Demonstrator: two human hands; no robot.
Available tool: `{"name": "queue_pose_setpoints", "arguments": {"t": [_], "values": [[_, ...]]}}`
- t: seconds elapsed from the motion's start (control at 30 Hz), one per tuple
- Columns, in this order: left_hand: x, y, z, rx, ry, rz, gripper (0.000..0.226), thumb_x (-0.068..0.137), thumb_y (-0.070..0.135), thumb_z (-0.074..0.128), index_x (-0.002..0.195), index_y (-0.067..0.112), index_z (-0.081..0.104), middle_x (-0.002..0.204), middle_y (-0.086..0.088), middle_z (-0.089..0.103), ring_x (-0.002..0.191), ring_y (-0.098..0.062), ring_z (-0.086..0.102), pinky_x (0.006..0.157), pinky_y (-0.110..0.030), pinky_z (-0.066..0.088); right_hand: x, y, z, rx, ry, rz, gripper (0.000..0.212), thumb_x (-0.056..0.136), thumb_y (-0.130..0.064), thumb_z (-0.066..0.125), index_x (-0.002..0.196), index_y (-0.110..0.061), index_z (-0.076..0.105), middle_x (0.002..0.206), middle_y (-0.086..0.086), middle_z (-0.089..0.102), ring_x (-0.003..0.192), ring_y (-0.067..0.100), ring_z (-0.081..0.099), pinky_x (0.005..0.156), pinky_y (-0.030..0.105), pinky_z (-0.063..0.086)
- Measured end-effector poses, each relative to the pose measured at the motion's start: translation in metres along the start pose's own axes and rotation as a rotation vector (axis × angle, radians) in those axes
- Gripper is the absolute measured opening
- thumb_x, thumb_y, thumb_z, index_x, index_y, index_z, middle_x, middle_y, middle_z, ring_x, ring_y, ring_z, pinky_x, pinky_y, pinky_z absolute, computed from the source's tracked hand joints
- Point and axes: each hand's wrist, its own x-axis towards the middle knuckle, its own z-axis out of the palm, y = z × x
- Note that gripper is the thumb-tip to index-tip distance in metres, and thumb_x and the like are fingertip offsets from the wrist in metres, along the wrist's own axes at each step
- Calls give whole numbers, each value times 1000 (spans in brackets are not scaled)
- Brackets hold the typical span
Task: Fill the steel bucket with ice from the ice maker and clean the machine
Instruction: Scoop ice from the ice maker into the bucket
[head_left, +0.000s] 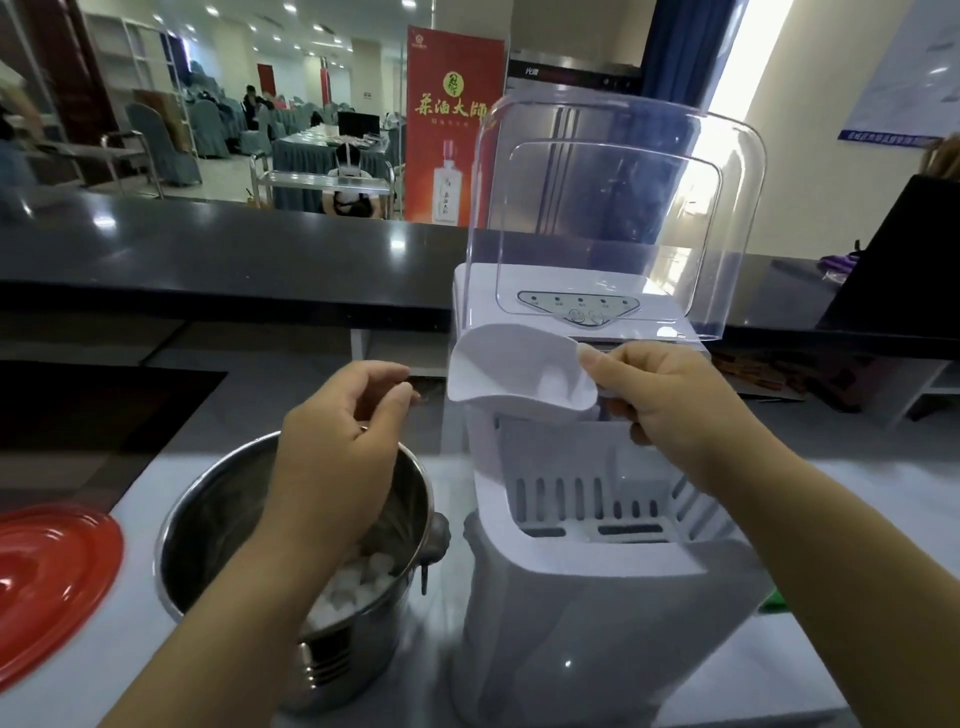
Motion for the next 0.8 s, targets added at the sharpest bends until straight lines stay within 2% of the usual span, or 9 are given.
{"name": "queue_pose_setpoints", "arguments": {"t": [0.07,0.17,0.27,0.37,0.47,0.53,0.67,0.8], "values": [[-2,-8,-15,75,74,-7,11,91,21,58,97,29,63,88,20,63,87,1,60,74,-16,46,0,-9,9,16,-9,-21,36,89,-43,58,65,-16,59,58,-4,54,57,12,43,63,33,39],[-1,-23,-37,253,147,-10,13,90,21,60,100,18,67,95,9,63,97,-17,58,85,-33,44,1,-22,23,-18,-29,-81,33,91,-39,57,67,-16,60,60,-1,54,56,13,44,59,29,40],[4,-42,-56,448,73,-43,37,81,27,56,110,7,67,108,-11,66,106,-33,58,97,-44,38,3,-33,36,-123,-65,-137,30,91,-39,55,81,-12,63,68,-1,61,58,7,51,59,22,43],[7,-60,-67,567,-47,-170,44,89,23,60,128,3,56,128,-19,57,121,-36,48,105,-40,29,7,-39,49,-216,-98,-221,25,90,-37,56,84,-14,63,76,0,65,68,10,61,66,26,52],[8,-71,-70,546,-94,-264,47,92,20,57,136,5,47,138,-16,49,129,-31,42,106,-34,29,8,-43,58,-346,-128,-300,18,89,-38,58,83,-21,61,78,-4,63,73,10,59,68,26,51],[8,-74,-71,511,-119,-312,47,93,23,55,137,8,47,139,-12,49,128,-27,44,104,-31,31,7,-45,63,-457,-139,-358,14,89,-39,58,83,-26,59,79,-9,60,74,5,56,68,23,48],[8,-83,-72,485,-103,-328,43,94,24,54,134,11,51,134,-9,54,123,-25,49,100,-30,35,7,-47,71,-658,-169,-473,15,89,-38,58,90,-24,60,87,-11,56,81,5,49,70,16,41],[8,-84,-73,447,-79,-296,42,93,27,56,132,14,53,129,-5,56,117,-21,52,89,-24,35,7,-46,74,-730,-193,-524,11,89,-38,57,92,-28,57,90,-13,52,82,5,43,69,10,33]]}}
